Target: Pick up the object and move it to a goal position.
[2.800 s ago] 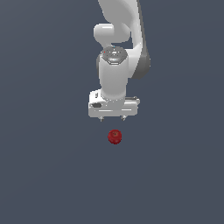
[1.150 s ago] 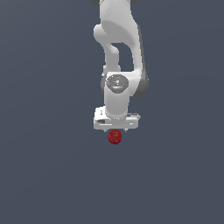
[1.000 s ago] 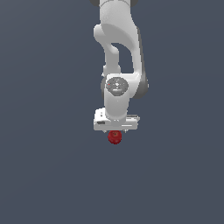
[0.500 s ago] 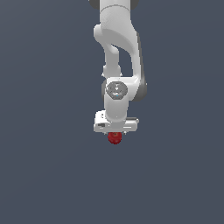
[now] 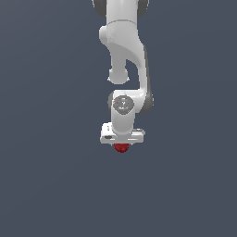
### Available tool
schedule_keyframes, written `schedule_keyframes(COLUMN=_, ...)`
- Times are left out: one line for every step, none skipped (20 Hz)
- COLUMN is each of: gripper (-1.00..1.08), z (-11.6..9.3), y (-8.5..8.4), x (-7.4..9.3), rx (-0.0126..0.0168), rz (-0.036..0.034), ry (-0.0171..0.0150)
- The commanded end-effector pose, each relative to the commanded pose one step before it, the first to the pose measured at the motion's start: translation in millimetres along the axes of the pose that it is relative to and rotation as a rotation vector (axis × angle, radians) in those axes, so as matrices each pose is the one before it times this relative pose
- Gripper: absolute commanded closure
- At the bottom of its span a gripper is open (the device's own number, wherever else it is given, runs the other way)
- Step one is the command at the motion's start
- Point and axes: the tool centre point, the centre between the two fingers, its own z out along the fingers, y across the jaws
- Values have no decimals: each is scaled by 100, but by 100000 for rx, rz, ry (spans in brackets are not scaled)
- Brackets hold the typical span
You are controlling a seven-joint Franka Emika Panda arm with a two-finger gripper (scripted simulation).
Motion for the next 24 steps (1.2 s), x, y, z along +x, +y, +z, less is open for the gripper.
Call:
schedule_keyframes(gripper=108, z=75, y=-3, x=95, rx=0, rz=0, ry=174)
schedule_keyframes(gripper=108, z=0, y=0, x=0, rx=0, rz=0, ry=0)
schedule_keyframes(gripper=108, z=0, y=0, x=0, rx=0, rz=0, ry=0)
schedule_keyframes(gripper=108, z=0, y=0, x=0, rx=0, rz=0, ry=0)
schedule_keyframes(gripper=108, z=0, y=0, x=0, rx=0, rz=0, ry=0)
schedule_keyframes(gripper=108, z=0, y=0, x=0, rx=0, rz=0, ry=0)
schedule_keyframes(gripper=108, z=0, y=0, x=0, rx=0, rz=0, ry=0)
schedule_keyframes(gripper=108, z=0, y=0, x=0, rx=0, rz=0, ry=0)
schedule_keyframes(gripper=108, z=0, y=0, x=0, rx=0, rz=0, ry=0)
schedule_keyframes(gripper=108, z=0, y=0, x=0, rx=0, rz=0, ry=0)
schedule_keyframes(gripper=108, z=-77, y=11, x=-47, rx=0, rz=19, ry=-66)
schedule_keyframes(gripper=108, z=-26, y=-21, x=12, rx=0, rz=0, ry=0)
schedule_keyframes(gripper=108, z=-79, y=-63, x=36, rx=0, rz=0, ry=0)
schedule_keyframes(gripper=108, z=-132, y=-105, x=60, rx=0, rz=0, ry=0)
schedule_keyframes(gripper=108, z=-184, y=-146, x=84, rx=0, rz=0, ry=0)
schedule_keyframes(gripper=108, z=-236, y=-187, x=107, rx=0, rz=0, ry=0)
schedule_keyframes(gripper=108, z=-287, y=-228, x=131, rx=0, rz=0, ry=0)
schedule_keyframes(gripper=108, z=-337, y=-268, x=154, rx=0, rz=0, ry=0)
schedule_keyframes(gripper=108, z=-387, y=-307, x=177, rx=0, rz=0, ry=0)
schedule_keyframes(gripper=108, z=-435, y=-345, x=199, rx=0, rz=0, ry=0)
schedule_keyframes(gripper=108, z=-482, y=-383, x=221, rx=0, rz=0, ry=0)
schedule_keyframes(gripper=108, z=-528, y=-419, x=243, rx=0, rz=0, ry=0)
schedule_keyframes(gripper=108, z=-571, y=-453, x=264, rx=0, rz=0, ry=0)
schedule_keyframes(gripper=108, z=-608, y=-482, x=282, rx=0, rz=0, ry=0)
